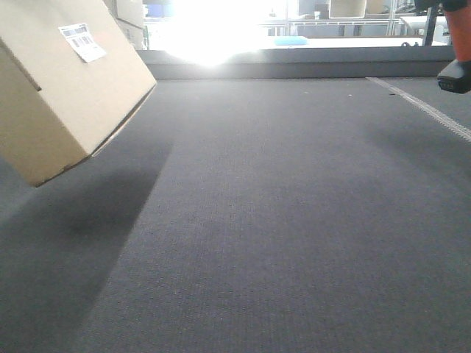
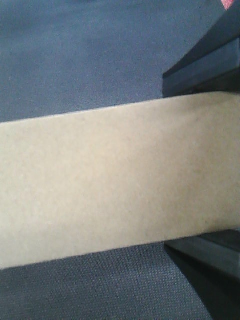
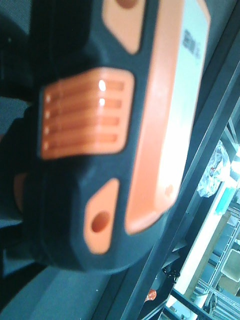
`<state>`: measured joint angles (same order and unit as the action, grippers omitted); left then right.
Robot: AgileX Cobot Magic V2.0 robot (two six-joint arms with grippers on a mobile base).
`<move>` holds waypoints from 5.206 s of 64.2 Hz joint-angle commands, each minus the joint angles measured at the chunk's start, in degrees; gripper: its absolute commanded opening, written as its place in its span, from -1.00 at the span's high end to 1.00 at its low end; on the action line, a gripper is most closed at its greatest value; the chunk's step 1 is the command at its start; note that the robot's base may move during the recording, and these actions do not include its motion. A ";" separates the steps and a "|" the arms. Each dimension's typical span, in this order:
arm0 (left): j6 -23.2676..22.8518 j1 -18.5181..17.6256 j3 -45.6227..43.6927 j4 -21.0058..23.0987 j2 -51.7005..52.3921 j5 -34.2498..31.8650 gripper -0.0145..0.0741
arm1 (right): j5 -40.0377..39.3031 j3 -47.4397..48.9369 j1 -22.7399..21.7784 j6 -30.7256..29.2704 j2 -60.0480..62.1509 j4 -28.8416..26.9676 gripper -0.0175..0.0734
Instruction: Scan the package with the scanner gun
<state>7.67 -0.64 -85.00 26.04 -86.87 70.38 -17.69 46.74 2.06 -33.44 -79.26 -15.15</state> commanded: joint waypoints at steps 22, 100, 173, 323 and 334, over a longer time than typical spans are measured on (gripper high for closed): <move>0.26 -0.17 -0.13 3.62 0.75 -0.41 0.92 | -2.10 0.71 4.02 -0.36 0.46 0.48 0.95; 0.26 -0.38 -0.86 2.11 0.75 -0.41 0.92 | -0.34 0.71 5.61 -0.36 5.16 -11.63 0.95; -2.34 -0.38 -4.93 -6.88 0.75 -0.41 0.92 | -18.62 -17.13 5.61 31.47 8.31 -1.96 0.96; -2.34 -0.38 -4.93 -6.64 0.75 -0.41 0.92 | -15.79 -17.13 5.61 31.47 -4.30 -1.87 -0.64; -2.34 -0.38 -4.93 -6.64 0.75 -0.41 0.92 | -8.43 -17.13 5.27 30.82 1.28 -1.87 -0.64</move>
<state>5.77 -0.64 -89.42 18.37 -86.87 70.48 -28.95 29.51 7.69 -1.91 -80.69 -17.18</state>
